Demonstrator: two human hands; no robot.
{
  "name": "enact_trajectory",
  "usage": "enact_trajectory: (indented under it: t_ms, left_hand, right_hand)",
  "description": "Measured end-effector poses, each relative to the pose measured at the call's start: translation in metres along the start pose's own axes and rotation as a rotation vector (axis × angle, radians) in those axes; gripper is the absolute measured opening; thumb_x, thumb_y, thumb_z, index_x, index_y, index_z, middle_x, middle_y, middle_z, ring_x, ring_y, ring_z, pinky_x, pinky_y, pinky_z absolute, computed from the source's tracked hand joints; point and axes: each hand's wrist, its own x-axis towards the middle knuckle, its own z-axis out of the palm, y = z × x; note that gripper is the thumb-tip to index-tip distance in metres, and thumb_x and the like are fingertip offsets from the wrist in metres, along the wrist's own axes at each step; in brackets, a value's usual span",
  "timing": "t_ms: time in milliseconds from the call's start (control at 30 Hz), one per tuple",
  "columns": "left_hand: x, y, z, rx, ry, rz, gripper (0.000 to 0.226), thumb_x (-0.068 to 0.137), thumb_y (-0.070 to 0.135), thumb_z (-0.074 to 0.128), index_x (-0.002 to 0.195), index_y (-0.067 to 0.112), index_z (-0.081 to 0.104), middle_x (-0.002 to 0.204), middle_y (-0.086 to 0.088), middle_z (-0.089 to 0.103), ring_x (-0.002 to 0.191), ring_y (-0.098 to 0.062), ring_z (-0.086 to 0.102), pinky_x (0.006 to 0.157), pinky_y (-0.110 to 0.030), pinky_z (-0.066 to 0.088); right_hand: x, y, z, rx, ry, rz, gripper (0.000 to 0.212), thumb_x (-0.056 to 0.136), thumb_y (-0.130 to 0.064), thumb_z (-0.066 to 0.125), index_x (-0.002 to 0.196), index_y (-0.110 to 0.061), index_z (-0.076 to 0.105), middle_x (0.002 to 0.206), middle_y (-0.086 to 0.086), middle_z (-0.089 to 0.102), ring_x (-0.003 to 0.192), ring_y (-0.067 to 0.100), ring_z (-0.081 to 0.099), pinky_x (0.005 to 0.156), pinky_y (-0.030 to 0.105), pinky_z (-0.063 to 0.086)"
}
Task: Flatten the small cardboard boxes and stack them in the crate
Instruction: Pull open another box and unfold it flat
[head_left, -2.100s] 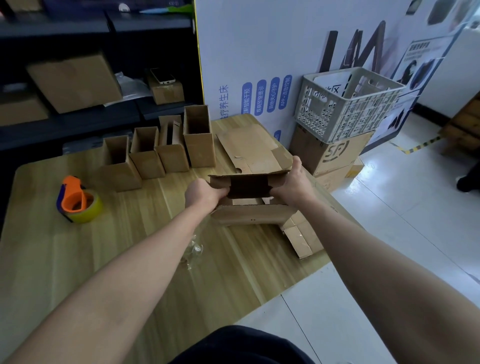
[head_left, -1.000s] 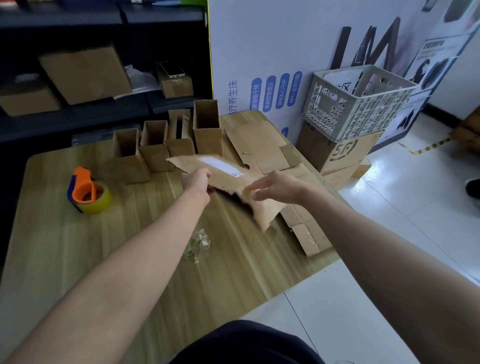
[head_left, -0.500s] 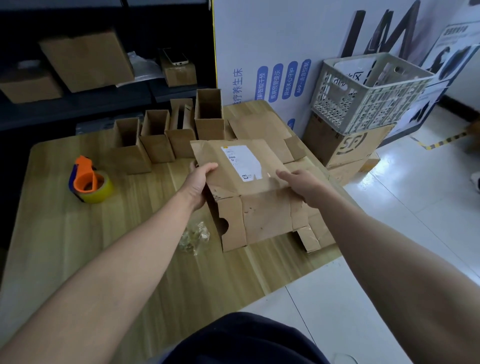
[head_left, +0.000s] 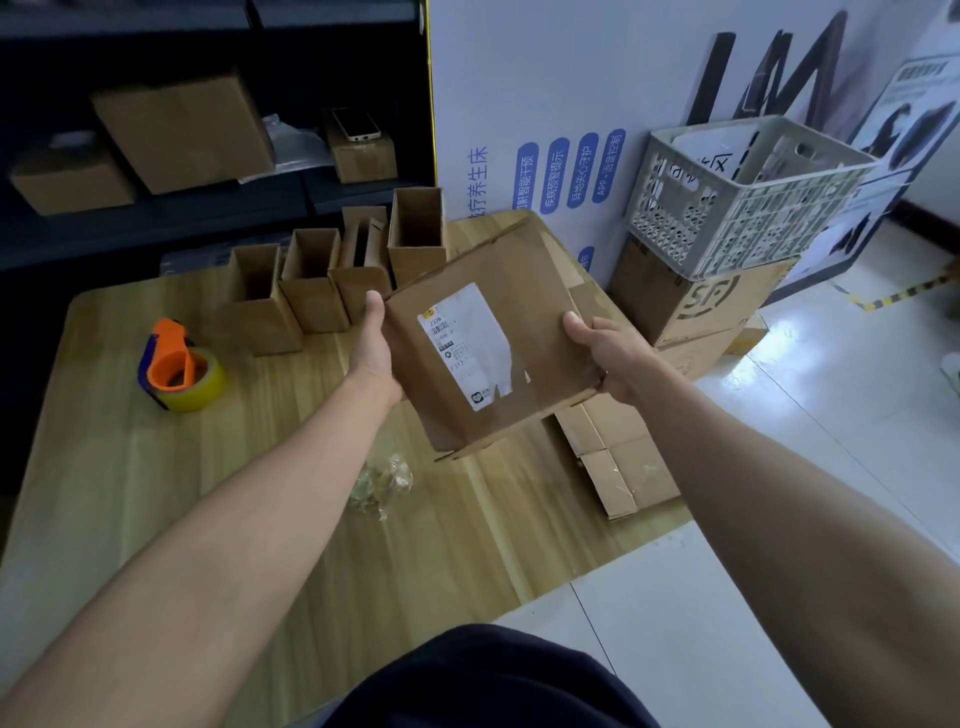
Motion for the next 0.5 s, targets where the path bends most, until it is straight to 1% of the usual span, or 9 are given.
enact_trajectory:
  t_ms: [67, 133, 167, 200, 233, 300, 367, 433, 500]
  left_hand:
    - [0.001, 0.001, 0.0, 0.013, 0.016, -0.011, 0.064, 0.074, 0.077, 0.046, 0.095, 0.022, 0.072, 0.088, -0.003, 0.075, 0.085, -0.024, 0.069, 0.062, -0.037, 0.047]
    - [0.001, 0.001, -0.002, 0.028, 0.091, -0.022, 0.036, 0.08, 0.055, 0.055, 0.083, 0.02, 0.068, 0.076, 0.0, 0.074, 0.072, -0.02, 0.069, 0.058, -0.033, 0.048]
    - [0.003, 0.001, -0.002, 0.019, 0.125, -0.014, 0.024, 0.081, 0.043, 0.059, 0.083, 0.02, 0.064, 0.075, 0.001, 0.073, 0.067, -0.019, 0.068, 0.056, -0.032, 0.05]
    - [0.006, 0.0, -0.004, 0.002, 0.143, 0.018, 0.015, 0.083, 0.033, 0.061, 0.092, 0.021, 0.063, 0.083, 0.001, 0.071, 0.066, -0.018, 0.067, 0.057, -0.032, 0.052]
    - [0.01, 0.0, -0.005, -0.027, 0.148, 0.067, 0.026, 0.084, 0.023, 0.062, 0.109, 0.025, 0.059, 0.098, 0.0, 0.069, 0.072, -0.017, 0.066, 0.061, -0.033, 0.054]
    - [0.018, -0.004, -0.01, -0.022, 0.162, 0.157, 0.069, 0.084, 0.009, 0.065, 0.143, 0.028, 0.034, 0.132, 0.002, 0.055, 0.099, -0.016, 0.063, 0.081, -0.038, 0.054]
    - [0.021, -0.008, -0.013, 0.126, 0.203, 0.253, 0.086, 0.085, 0.004, 0.065, 0.151, 0.025, 0.015, 0.151, 0.006, 0.034, 0.124, -0.016, 0.049, 0.101, -0.04, 0.044]
    - [0.026, -0.014, -0.017, 0.245, 0.231, 0.304, 0.09, 0.086, 0.006, 0.066, 0.152, 0.022, 0.007, 0.153, 0.006, 0.029, 0.132, -0.014, 0.041, 0.108, -0.036, 0.037]
    - [0.031, -0.018, -0.021, 0.345, 0.279, 0.337, 0.085, 0.085, 0.008, 0.067, 0.151, 0.019, 0.015, 0.152, 0.005, 0.033, 0.131, -0.015, 0.041, 0.104, -0.028, 0.036]
  right_hand:
    - [0.0, 0.003, -0.004, -0.037, -0.008, 0.0, 0.034, 0.083, -0.054, 0.064, 0.086, -0.02, 0.064, 0.097, 0.003, 0.066, 0.091, 0.022, 0.062, 0.069, 0.033, 0.047]
    - [-0.001, 0.006, -0.007, -0.026, -0.03, 0.013, 0.042, 0.075, -0.063, 0.066, 0.089, -0.024, 0.063, 0.104, 0.0, 0.064, 0.095, 0.021, 0.061, 0.073, 0.036, 0.049]
    - [-0.002, 0.007, -0.009, 0.006, -0.045, 0.025, 0.053, 0.065, -0.072, 0.067, 0.093, -0.027, 0.063, 0.109, -0.002, 0.061, 0.098, 0.021, 0.059, 0.079, 0.04, 0.05]
    - [-0.003, 0.007, -0.01, 0.049, -0.05, 0.044, 0.07, 0.052, -0.081, 0.067, 0.097, -0.027, 0.062, 0.115, -0.003, 0.057, 0.105, 0.021, 0.057, 0.087, 0.045, 0.05]
    - [-0.002, 0.006, -0.011, 0.081, -0.044, 0.064, 0.085, 0.041, -0.089, 0.063, 0.098, -0.026, 0.061, 0.121, -0.002, 0.053, 0.114, 0.024, 0.052, 0.097, 0.05, 0.045]
    - [0.0, 0.004, -0.014, 0.072, -0.028, 0.111, 0.112, 0.029, -0.098, 0.053, 0.108, -0.02, 0.059, 0.138, 0.001, 0.045, 0.131, 0.027, 0.039, 0.11, 0.054, 0.029]
    - [0.001, 0.002, -0.015, -0.008, -0.033, 0.152, 0.139, 0.026, -0.102, 0.045, 0.139, -0.02, 0.043, 0.15, 0.0, 0.035, 0.138, 0.028, 0.031, 0.112, 0.055, 0.024]
    - [-0.002, 0.001, -0.011, -0.091, -0.039, 0.153, 0.142, 0.029, -0.101, 0.046, 0.148, -0.024, 0.03, 0.152, 0.001, 0.033, 0.138, 0.03, 0.032, 0.111, 0.054, 0.027]
    - [-0.004, 0.001, -0.008, -0.181, -0.072, 0.175, 0.13, 0.036, -0.095, 0.056, 0.142, -0.022, 0.038, 0.142, 0.002, 0.044, 0.129, 0.031, 0.043, 0.107, 0.052, 0.035]
